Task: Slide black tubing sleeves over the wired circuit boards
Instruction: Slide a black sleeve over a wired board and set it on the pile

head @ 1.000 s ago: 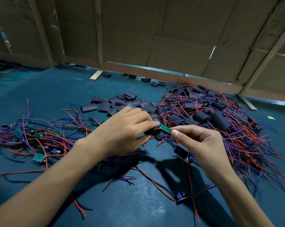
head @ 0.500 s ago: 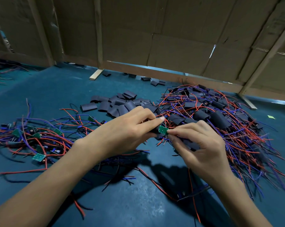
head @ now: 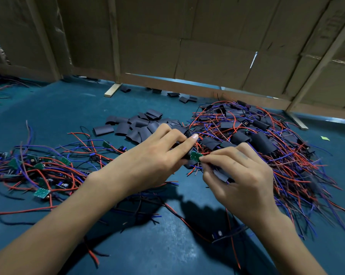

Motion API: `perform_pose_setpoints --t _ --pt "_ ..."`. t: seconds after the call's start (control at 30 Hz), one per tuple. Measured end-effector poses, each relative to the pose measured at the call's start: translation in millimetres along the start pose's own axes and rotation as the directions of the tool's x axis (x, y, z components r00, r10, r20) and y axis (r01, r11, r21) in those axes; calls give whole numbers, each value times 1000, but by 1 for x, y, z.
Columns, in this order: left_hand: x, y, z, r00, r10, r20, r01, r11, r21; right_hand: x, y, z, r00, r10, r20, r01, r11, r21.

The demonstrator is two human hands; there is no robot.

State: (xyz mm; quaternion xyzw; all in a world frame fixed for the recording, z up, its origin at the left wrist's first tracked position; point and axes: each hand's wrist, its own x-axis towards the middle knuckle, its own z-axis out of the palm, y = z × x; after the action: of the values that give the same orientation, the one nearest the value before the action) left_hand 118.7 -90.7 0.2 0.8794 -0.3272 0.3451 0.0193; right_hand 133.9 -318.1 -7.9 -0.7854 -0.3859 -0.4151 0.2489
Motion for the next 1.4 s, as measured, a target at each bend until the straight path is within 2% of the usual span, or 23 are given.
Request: perform_pose_setpoints --t 0.1,0.2,0.37,0.47,0.6,0.67,0.73,0.8,0.83,0.9,0.93,0.97,1.0,1.07,1.13,1.2,1.3,1.33,1.4 --pt "0 -1 0 1000 28 -14 -28 1000 -5 0 -1 0 999 45 7 -46 998 47" --pt "1 -2 -1 997 73 -32 -74 997 -10 -1 -2 0 989 146 35 -150 975 165" --pt "3 4 0 989 126 -76 -126 992 4 0 -8 4 961 253 107 -275 890 363" --pt "3 4 -2 989 115 -97 -114 993 17 -1 -10 4 928 344 142 -371 825 426" --pt "3 5 -2 982 80 -170 -95 992 -87 -1 -9 3 916 370 155 -399 800 448" --pt "3 4 -1 987 30 -158 -60 980 -190 0 -9 3 920 379 97 -381 811 445" --pt "0 -5 3 993 -40 -113 11 968 -250 2 -4 -1 911 409 -50 -356 843 403" --pt "-8 -21 12 989 -150 9 150 977 -149 4 6 -10 868 426 -255 -345 887 306" --pt "-13 -29 16 965 -225 136 235 970 -59 5 12 -14 839 424 -342 -355 901 248" --pt "-22 -40 26 827 -354 436 331 934 131 4 27 -22 798 436 -417 -419 898 137" --pt "-26 -43 30 750 -378 543 339 924 175 2 34 -24 798 458 -392 -471 880 69" --pt "-28 -44 32 711 -381 591 351 921 171 1 41 -25 804 494 -331 -527 850 -12" --pt "-28 -45 33 706 -381 598 374 917 143 -1 47 -24 801 545 -246 -580 809 -94" --pt "-25 -45 31 724 -399 563 433 898 80 -2 48 -19 735 668 -116 -675 705 -216" --pt "-24 -43 30 738 -425 524 469 882 54 -3 41 -13 690 717 -98 -715 653 -249" --pt "-24 -36 32 735 -459 499 509 860 42 -2 28 -10 745 649 -152 -666 712 -221" --pt "-17 -32 36 700 -520 490 566 822 64 -1 12 -6 888 414 -201 -444 885 -138" --pt "-13 -32 36 691 -531 490 581 812 60 -1 9 -3 928 340 -153 -353 933 -68" --pt "-9 -33 36 682 -539 494 626 779 -14 -2 0 5 972 233 38 -236 963 129"
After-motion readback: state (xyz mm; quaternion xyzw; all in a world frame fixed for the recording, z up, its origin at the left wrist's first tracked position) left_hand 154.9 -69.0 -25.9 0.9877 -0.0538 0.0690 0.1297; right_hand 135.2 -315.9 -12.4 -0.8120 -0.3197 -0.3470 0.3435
